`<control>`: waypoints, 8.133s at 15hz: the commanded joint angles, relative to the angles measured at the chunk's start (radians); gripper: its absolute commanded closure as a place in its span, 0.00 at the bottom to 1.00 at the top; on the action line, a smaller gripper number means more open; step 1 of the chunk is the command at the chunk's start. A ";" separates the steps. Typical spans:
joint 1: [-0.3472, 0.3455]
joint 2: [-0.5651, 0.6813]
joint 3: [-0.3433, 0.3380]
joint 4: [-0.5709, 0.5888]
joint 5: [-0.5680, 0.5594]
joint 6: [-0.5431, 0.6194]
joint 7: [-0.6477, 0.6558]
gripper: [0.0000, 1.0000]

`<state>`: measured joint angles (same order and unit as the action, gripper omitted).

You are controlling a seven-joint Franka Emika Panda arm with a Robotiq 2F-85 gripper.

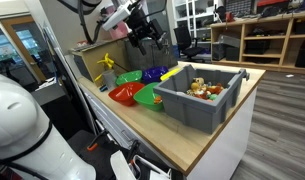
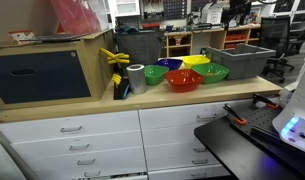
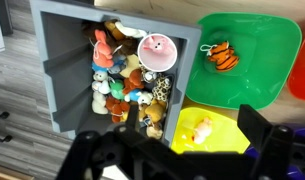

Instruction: Remove the toys from the grey object

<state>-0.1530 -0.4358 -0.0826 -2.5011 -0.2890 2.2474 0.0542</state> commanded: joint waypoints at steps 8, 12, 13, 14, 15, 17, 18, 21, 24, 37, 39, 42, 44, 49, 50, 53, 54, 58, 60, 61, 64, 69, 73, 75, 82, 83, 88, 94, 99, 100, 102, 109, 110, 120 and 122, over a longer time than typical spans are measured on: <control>-0.006 0.442 -0.017 0.393 0.015 -0.028 0.146 0.00; -0.007 0.548 -0.051 0.486 0.016 -0.034 0.174 0.00; -0.008 0.571 -0.061 0.506 0.016 -0.035 0.179 0.00; -0.009 0.592 -0.072 0.528 0.014 -0.038 0.187 0.00; -0.013 0.618 -0.086 0.551 0.010 -0.039 0.202 0.00; -0.017 0.660 -0.112 0.590 0.010 -0.046 0.224 0.00; -0.018 0.678 -0.123 0.608 0.009 -0.050 0.236 0.00; -0.024 0.743 -0.159 0.655 -0.001 -0.051 0.275 0.00; -0.025 0.802 -0.187 0.692 0.000 -0.056 0.296 0.00; -0.051 1.049 -0.172 0.901 0.216 -0.179 0.333 0.00; -0.059 1.077 -0.173 0.951 0.259 -0.201 0.330 0.00; -0.071 1.106 -0.175 0.997 0.300 -0.220 0.329 0.00; -0.077 1.120 -0.172 1.006 0.319 -0.223 0.326 0.00; -0.082 1.146 -0.148 1.009 0.399 -0.208 0.335 0.00; -0.083 1.153 -0.141 1.016 0.413 -0.206 0.334 0.00; -0.091 1.172 -0.129 1.060 0.442 -0.207 0.322 0.00; -0.095 1.177 -0.126 1.073 0.448 -0.207 0.316 0.00; -0.104 1.186 -0.101 1.111 0.476 -0.199 0.302 0.00; -0.105 1.185 -0.094 1.105 0.484 -0.191 0.301 0.00; -0.106 1.187 -0.094 1.101 0.485 -0.188 0.300 0.00; -0.113 1.177 -0.092 1.088 0.485 -0.188 0.286 0.00; -0.114 1.164 -0.097 1.063 0.469 -0.170 0.250 0.00; -0.122 1.154 -0.110 1.027 0.452 -0.152 0.217 0.00; -0.132 1.146 -0.119 1.002 0.444 -0.149 0.197 0.00; -0.157 1.132 -0.120 0.916 0.448 -0.107 0.129 0.00; -0.156 1.129 -0.118 0.903 0.449 -0.102 0.123 0.00; -0.145 1.111 -0.114 0.861 0.436 -0.090 0.077 0.30; -0.125 1.055 -0.107 0.852 0.410 -0.117 0.039 0.76; -0.112 1.005 -0.100 0.824 0.402 -0.126 0.027 1.00; -0.111 1.000 -0.102 0.814 0.399 -0.124 0.026 1.00; -0.109 0.993 -0.110 0.790 0.387 -0.119 0.032 1.00; -0.111 0.988 -0.108 0.760 0.377 -0.118 0.032 0.35; -0.110 0.988 -0.107 0.761 0.377 -0.117 0.031 0.29; -0.114 0.988 -0.116 0.793 0.360 -0.085 0.035 0.00; -0.117 1.019 -0.113 0.812 0.366 -0.093 0.047 0.00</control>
<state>-0.2678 0.5812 -0.1969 -1.6926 0.0777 2.1575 0.1014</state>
